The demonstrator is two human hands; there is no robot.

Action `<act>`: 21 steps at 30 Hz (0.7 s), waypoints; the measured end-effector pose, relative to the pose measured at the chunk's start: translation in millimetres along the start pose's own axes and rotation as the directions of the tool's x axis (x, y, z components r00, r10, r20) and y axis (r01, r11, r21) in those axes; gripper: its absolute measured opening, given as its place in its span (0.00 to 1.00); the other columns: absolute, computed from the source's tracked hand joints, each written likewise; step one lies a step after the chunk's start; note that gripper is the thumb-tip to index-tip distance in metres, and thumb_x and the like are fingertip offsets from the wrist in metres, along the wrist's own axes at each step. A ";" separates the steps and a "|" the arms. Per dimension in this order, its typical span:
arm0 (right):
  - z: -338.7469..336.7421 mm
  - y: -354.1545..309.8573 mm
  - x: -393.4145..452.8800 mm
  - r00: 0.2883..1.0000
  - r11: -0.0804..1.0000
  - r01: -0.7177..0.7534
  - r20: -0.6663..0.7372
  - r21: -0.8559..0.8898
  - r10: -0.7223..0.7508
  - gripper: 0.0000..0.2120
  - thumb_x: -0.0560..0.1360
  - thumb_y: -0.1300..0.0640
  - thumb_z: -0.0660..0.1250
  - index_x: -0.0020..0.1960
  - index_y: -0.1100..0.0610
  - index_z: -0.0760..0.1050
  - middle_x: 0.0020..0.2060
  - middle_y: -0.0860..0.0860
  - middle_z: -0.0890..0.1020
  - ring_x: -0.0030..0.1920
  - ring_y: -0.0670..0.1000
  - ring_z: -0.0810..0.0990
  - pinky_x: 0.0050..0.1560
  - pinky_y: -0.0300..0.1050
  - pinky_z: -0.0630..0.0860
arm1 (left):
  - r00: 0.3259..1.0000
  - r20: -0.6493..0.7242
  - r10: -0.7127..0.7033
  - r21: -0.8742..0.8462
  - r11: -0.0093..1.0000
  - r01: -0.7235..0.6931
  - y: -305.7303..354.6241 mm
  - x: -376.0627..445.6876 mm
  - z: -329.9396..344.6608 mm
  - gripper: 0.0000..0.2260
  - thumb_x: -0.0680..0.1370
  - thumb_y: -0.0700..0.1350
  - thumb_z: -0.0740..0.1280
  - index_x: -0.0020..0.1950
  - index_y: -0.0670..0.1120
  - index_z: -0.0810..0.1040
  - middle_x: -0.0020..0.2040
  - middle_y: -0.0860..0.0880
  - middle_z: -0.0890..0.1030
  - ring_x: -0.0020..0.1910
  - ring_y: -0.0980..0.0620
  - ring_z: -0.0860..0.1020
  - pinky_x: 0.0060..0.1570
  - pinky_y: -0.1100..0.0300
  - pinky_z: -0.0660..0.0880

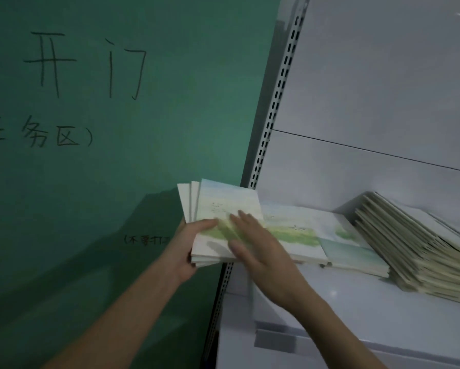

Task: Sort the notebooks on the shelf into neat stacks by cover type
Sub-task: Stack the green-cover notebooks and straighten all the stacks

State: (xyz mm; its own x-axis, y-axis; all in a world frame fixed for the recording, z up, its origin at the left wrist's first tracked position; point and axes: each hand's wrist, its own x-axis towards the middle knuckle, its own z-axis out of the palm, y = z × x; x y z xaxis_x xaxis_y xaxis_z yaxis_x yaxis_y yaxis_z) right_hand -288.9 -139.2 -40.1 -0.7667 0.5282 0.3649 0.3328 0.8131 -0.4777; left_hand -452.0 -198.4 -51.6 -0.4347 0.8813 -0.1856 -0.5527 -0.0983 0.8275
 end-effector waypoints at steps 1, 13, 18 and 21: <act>-6.9 5.5 -1.8 0.990 0.997 -0.040 -0.136 0.060 0.048 0.27 0.79 0.38 0.55 0.76 0.40 0.58 0.76 0.38 0.59 0.75 0.39 0.55 0.75 0.43 0.55 | 1.000 0.001 -0.002 -0.038 0.999 0.002 -0.8 -2.5 0.9 0.24 0.65 0.41 0.72 0.61 0.41 0.78 0.49 0.40 0.84 0.41 0.42 0.83 0.31 0.53 0.80; -96.9 92.9 -55.9 0.921 0.453 -0.168 -0.025 0.875 0.390 0.18 0.78 0.67 0.61 0.65 0.54 0.73 0.55 0.51 0.83 0.51 0.53 0.83 0.43 0.46 0.81 | 0.997 0.075 -0.033 0.180 0.984 0.019 -33.4 5.1 138.1 0.12 0.77 0.41 0.67 0.60 0.42 0.77 0.52 0.42 0.85 0.46 0.45 0.83 0.43 0.54 0.81; -126.8 169.2 -61.6 0.812 0.551 -0.145 -0.220 0.822 0.541 0.24 0.75 0.63 0.67 0.69 0.50 0.69 0.59 0.49 0.80 0.56 0.51 0.81 0.54 0.54 0.81 | 0.970 0.068 0.235 0.736 0.645 -0.208 -66.8 39.6 213.1 0.27 0.77 0.44 0.69 0.74 0.44 0.63 0.67 0.46 0.74 0.60 0.46 0.77 0.61 0.49 0.76; -130.6 199.3 -57.2 0.820 0.702 -0.206 -0.271 0.682 0.504 0.23 0.75 0.63 0.64 0.69 0.51 0.68 0.59 0.47 0.79 0.56 0.47 0.79 0.56 0.49 0.78 | 0.868 0.186 0.460 0.977 0.009 -0.215 -112.5 40.7 223.3 0.32 0.80 0.53 0.63 0.79 0.51 0.51 0.77 0.48 0.57 0.74 0.46 0.59 0.72 0.50 0.62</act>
State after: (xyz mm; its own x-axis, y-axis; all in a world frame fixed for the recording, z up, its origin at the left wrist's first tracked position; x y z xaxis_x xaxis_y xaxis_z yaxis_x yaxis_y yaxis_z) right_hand -107.0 24.6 -51.9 -0.3121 0.9093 0.2753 0.0174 0.2953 -0.9553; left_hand -248.7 -48.3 -33.9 -0.4992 0.8059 0.3183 0.7826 0.2615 0.5650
